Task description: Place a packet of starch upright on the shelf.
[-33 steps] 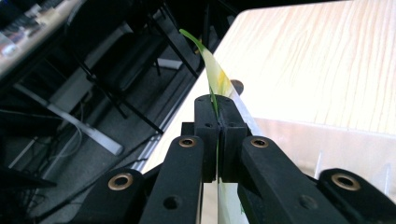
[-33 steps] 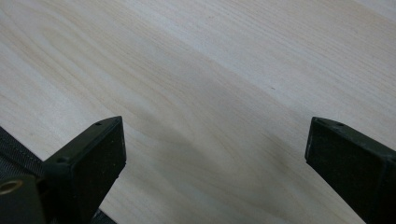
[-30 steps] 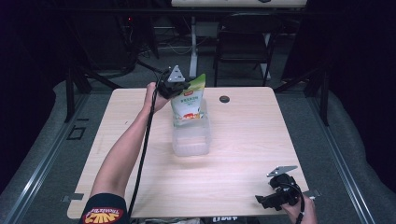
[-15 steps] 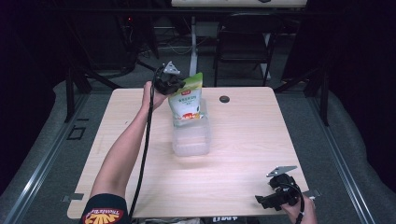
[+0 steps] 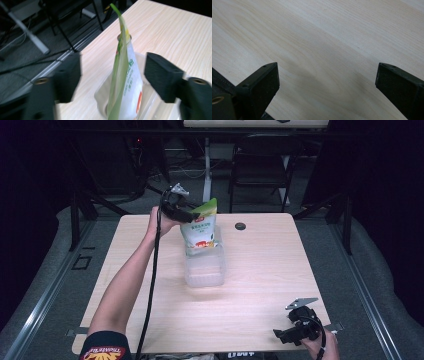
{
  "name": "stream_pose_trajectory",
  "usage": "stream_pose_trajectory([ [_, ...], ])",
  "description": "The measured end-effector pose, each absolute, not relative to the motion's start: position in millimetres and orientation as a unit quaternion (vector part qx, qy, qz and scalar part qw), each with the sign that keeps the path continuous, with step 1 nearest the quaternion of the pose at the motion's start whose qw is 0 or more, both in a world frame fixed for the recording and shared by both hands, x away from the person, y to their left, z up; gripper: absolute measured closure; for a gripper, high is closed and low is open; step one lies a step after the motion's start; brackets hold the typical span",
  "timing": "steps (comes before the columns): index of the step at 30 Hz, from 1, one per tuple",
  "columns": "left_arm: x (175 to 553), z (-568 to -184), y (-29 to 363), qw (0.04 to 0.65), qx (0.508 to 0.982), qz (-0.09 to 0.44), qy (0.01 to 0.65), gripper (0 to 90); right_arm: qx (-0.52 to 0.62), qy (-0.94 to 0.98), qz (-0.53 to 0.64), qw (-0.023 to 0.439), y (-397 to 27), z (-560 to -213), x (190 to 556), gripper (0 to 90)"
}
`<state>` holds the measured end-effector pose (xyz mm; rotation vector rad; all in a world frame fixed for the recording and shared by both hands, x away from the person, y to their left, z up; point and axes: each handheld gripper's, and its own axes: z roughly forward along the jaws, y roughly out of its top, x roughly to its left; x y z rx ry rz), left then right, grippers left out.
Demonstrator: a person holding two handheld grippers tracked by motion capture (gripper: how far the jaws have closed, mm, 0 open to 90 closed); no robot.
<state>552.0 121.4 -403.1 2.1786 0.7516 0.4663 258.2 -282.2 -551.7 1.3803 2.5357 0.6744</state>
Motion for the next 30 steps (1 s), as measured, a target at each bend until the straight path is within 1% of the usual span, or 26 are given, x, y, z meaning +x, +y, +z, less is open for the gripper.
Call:
stream_pose_trajectory([
  [3,542,-396,129,0.391,0.852,0.175,0.301,14.5,0.465,0.851,0.228,0.087,-282,-552,258,4.6],
  [9,511,-382,144,0.388,0.848,0.187,0.308,12.1,0.466,0.85,0.23,0.088,-281,-553,258,4.6],
  [14,479,-377,157,0.38,0.856,0.192,0.294,10.6,0.465,0.851,0.228,0.088,-281,-553,259,4.6],
  [15,472,-377,159,0.377,0.856,0.196,0.293,10.5,0.473,0.842,0.244,0.091,-280,-555,258,4.6],
  [16,466,-377,162,0.374,0.859,0.196,0.29,10.4,0.466,0.851,0.224,0.091,-281,-553,259,4.6],
  [22,427,-382,178,0.345,0.868,0.205,0.294,9.1,0.473,0.842,0.243,0.092,-279,-556,258,4.6],
  [25,405,-389,187,0.338,0.869,0.211,0.295,8.8,0.465,0.853,0.22,0.092,-280,-553,259,4.6],
  [30,368,-404,201,0.335,0.867,0.208,0.305,8.7,0.462,0.854,0.221,0.088,-278,-553,259,4.6],
])
